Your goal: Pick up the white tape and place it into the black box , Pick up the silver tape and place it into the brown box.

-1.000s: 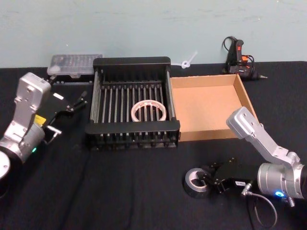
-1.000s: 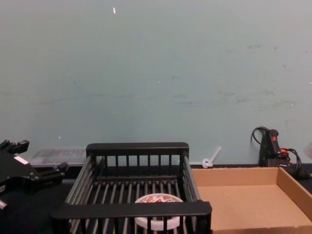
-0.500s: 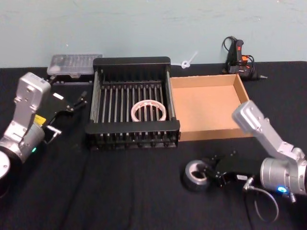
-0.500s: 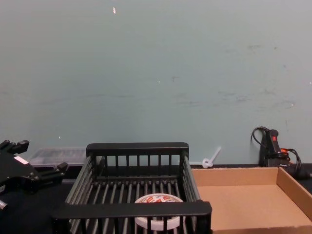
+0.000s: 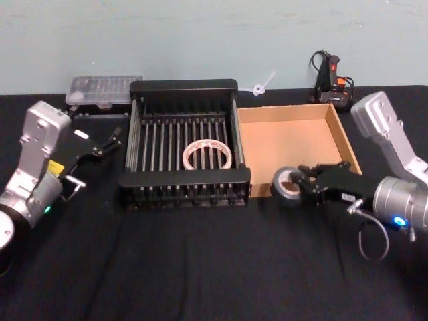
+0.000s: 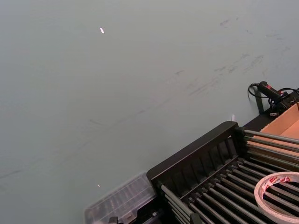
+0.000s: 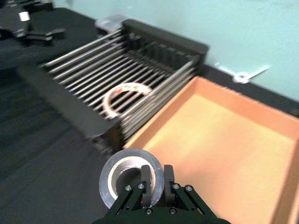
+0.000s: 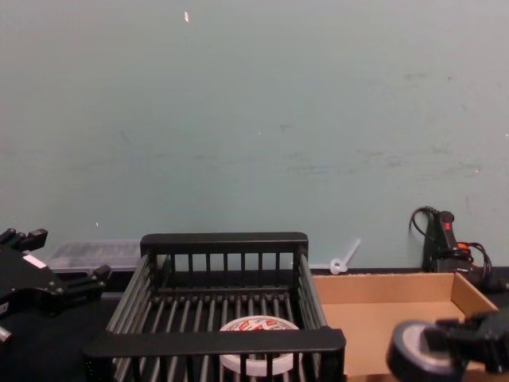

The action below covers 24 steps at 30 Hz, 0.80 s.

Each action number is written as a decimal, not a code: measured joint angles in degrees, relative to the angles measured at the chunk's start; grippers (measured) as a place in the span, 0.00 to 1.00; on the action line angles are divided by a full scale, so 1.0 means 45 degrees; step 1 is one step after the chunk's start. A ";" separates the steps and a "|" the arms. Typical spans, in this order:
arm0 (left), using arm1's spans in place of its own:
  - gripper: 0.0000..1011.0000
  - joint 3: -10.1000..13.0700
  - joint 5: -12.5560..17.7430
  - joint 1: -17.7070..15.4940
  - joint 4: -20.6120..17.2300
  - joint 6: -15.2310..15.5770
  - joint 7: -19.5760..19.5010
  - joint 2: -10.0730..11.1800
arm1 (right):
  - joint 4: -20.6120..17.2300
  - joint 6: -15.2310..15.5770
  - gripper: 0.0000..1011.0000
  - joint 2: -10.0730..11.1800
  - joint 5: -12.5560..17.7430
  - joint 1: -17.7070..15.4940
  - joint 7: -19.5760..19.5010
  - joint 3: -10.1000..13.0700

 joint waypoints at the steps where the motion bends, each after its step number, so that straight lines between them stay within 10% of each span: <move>1: 0.99 0.0000 0.0000 0.0000 0.0000 0.0000 0.0000 0.0000 | 0.0080 -0.0012 0.17 -0.0046 -0.0033 0.0070 -0.0033 0.0016; 24: 0.99 0.0000 0.0000 0.0000 0.0000 0.0000 0.0000 0.0000 | 0.4200 -0.0135 0.17 -0.1775 -0.1178 0.2848 0.0005 -0.0068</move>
